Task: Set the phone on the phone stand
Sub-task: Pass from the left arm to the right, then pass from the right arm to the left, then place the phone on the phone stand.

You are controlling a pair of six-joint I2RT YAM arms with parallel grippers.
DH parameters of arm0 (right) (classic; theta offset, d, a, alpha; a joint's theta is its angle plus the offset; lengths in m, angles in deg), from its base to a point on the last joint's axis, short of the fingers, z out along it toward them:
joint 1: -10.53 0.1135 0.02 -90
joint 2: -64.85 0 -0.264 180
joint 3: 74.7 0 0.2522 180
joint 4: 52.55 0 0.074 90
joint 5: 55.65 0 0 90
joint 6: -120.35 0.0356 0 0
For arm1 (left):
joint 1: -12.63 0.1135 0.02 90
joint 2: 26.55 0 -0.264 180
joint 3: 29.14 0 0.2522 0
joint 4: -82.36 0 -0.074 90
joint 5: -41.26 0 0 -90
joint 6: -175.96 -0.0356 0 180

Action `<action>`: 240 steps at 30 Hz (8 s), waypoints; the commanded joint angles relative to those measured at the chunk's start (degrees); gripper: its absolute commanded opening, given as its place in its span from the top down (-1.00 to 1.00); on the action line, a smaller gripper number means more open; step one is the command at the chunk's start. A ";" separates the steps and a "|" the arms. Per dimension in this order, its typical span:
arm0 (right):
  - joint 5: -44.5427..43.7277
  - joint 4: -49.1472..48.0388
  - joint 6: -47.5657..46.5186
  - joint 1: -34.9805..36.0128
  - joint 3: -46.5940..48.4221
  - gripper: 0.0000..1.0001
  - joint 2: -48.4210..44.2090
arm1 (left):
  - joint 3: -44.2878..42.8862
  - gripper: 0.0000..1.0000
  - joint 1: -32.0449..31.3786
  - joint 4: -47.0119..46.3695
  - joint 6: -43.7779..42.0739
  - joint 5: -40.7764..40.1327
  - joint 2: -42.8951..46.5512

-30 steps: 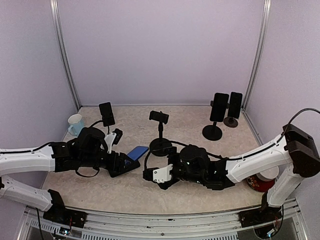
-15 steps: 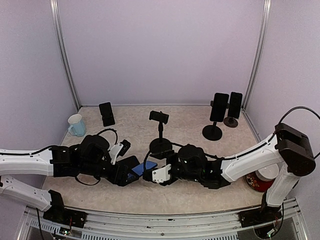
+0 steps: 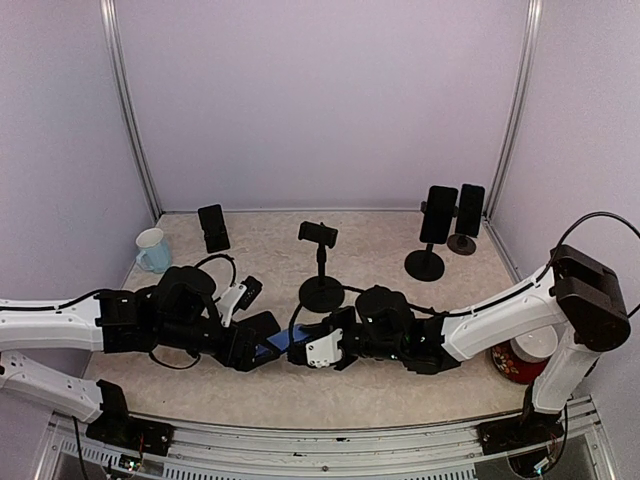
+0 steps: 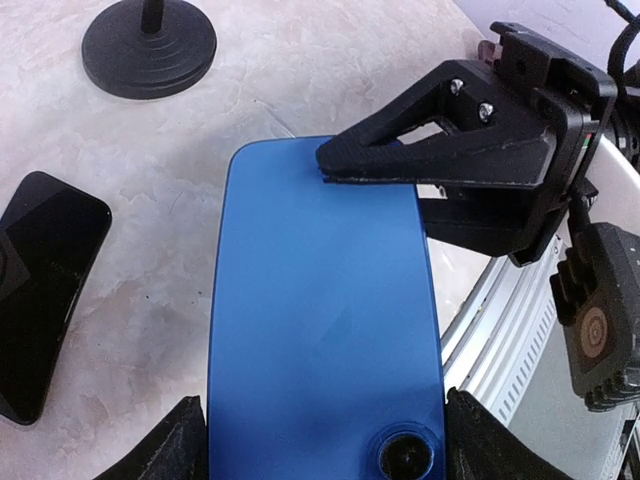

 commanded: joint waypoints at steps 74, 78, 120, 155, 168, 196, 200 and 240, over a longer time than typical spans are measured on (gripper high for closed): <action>-14.17 -5.59 31.21 2.56 1.57 1.00 -7.63 | -1.25 -0.84 1.87 -29.06 4.72 -15.49 3.99; -14.01 -5.84 31.73 2.65 1.90 1.00 -7.14 | -1.16 -0.76 1.99 -29.25 4.79 -15.04 3.79; -17.83 -2.23 38.00 2.65 -0.60 -1.00 -9.37 | -8.82 0.03 8.01 -15.84 -0.81 -26.43 3.10; -25.84 0.45 38.29 0.51 -15.08 -1.00 -26.34 | -35.70 0.23 29.90 -8.41 -0.28 -41.06 -26.98; -24.39 -0.74 38.70 -0.93 -15.87 -1.00 -24.92 | -44.22 0.27 33.11 -5.36 2.12 -45.64 -37.08; -23.75 -0.79 38.96 -1.50 -14.70 -1.00 -20.21 | -57.82 0.28 38.59 -6.26 3.45 -47.88 -52.66; -23.59 -0.85 38.87 -1.48 -14.41 -1.00 -19.68 | -58.45 0.28 39.11 -7.00 3.29 -47.42 -53.99; -22.83 -1.34 38.52 -1.66 -14.07 -1.00 -17.95 | -61.88 0.28 39.78 -6.78 2.16 -47.44 -59.07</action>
